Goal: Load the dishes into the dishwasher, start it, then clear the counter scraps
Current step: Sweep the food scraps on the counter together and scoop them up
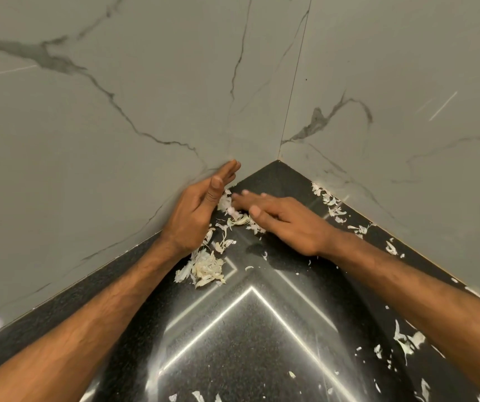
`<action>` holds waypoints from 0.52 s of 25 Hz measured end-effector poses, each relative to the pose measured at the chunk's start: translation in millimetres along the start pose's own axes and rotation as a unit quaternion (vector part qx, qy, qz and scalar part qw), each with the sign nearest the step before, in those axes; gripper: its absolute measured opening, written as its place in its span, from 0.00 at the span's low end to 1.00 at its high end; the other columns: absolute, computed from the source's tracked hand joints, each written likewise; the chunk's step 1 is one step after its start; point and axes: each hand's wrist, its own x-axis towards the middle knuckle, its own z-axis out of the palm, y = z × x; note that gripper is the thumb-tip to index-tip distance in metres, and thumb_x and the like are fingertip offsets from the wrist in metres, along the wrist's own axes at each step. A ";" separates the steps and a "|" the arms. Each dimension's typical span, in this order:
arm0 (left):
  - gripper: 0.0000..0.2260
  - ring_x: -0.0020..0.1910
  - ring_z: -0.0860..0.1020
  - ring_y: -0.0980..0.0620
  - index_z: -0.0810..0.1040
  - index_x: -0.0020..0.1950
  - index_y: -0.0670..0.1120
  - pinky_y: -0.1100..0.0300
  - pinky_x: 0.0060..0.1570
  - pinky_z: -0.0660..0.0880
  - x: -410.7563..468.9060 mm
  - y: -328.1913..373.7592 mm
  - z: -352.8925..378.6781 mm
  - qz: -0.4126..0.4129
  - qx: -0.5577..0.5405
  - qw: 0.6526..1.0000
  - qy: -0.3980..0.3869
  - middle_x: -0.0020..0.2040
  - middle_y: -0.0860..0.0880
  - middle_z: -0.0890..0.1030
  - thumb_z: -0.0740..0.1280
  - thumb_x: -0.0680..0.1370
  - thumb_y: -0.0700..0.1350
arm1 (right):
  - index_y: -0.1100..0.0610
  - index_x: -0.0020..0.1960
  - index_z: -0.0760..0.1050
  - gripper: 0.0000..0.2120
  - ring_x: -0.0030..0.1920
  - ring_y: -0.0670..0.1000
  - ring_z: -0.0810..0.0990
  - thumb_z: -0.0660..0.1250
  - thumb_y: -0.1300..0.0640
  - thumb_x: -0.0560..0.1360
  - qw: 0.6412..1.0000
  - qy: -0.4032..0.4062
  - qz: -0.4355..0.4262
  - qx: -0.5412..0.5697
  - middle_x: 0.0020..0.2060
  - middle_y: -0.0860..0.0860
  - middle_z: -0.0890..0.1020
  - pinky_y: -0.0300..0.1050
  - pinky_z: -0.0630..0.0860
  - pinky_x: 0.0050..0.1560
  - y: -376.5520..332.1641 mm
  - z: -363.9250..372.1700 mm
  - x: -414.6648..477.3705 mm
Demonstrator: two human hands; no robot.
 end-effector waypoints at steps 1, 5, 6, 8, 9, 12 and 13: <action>0.38 0.73 0.69 0.57 0.65 0.76 0.48 0.47 0.74 0.64 0.0 0.6 0.1 0.000 0.000 1.000 0.000 0.75 0.52 0.70 0.49 0.76 0.73 | 0.49 0.72 0.71 0.26 0.74 0.42 0.66 0.46 0.40 0.82 0.996 0.028 -0.003 0.084 0.73 0.46 0.71 0.45 0.62 0.75 0.3 -1.3 -4.1; 0.38 0.72 0.69 0.57 0.66 0.75 0.48 0.48 0.74 0.65 -0.1 3.4 1.6 0.002 -0.014 1.000 0.003 0.74 0.52 0.70 0.50 0.76 0.73 | 0.53 0.70 0.74 0.22 0.69 0.45 0.71 0.49 0.47 0.85 0.992 0.125 0.032 0.009 0.69 0.48 0.75 0.50 0.67 0.71 -0.2 -10.6 16.6; 0.38 0.72 0.69 0.57 0.66 0.75 0.48 0.49 0.74 0.65 0.1 3.8 1.5 0.002 -0.014 1.000 0.003 0.74 0.52 0.71 0.51 0.75 0.73 | 0.54 0.71 0.73 0.22 0.68 0.45 0.71 0.49 0.48 0.85 0.993 0.109 0.033 -0.025 0.68 0.49 0.75 0.52 0.66 0.71 -2.0 -9.1 23.7; 0.39 0.72 0.70 0.57 0.66 0.76 0.46 0.50 0.74 0.65 0.2 3.0 1.2 0.001 -0.016 1.000 0.002 0.74 0.52 0.71 0.51 0.75 0.73 | 0.53 0.70 0.73 0.21 0.67 0.46 0.72 0.48 0.48 0.85 0.996 0.091 0.012 -0.020 0.66 0.48 0.78 0.52 0.66 0.70 -0.6 -5.5 28.9; 0.40 0.72 0.70 0.57 0.66 0.76 0.46 0.50 0.74 0.65 0.2 2.7 1.8 0.002 -0.018 1.000 0.003 0.74 0.52 0.71 0.51 0.75 0.73 | 0.51 0.69 0.75 0.21 0.65 0.47 0.73 0.49 0.47 0.85 0.996 0.093 -0.002 0.016 0.63 0.47 0.80 0.52 0.67 0.68 3.3 -5.3 27.2; 0.40 0.72 0.69 0.58 0.66 0.76 0.46 0.50 0.74 0.65 -0.1 2.6 1.8 0.001 -0.015 1.000 0.007 0.74 0.52 0.71 0.50 0.75 0.73 | 0.50 0.63 0.78 0.22 0.55 0.49 0.77 0.49 0.45 0.84 0.980 0.158 0.022 0.122 0.48 0.46 0.80 0.51 0.71 0.59 10.4 -8.1 26.0; 0.40 0.72 0.69 0.58 0.66 0.76 0.46 0.50 0.74 0.65 0.2 2.3 2.0 0.001 -0.015 1.000 0.008 0.74 0.52 0.71 0.50 0.75 0.73 | 0.49 0.64 0.78 0.23 0.52 0.48 0.74 0.47 0.44 0.84 0.984 0.164 0.041 0.063 0.46 0.44 0.76 0.48 0.68 0.56 10.6 -8.4 27.6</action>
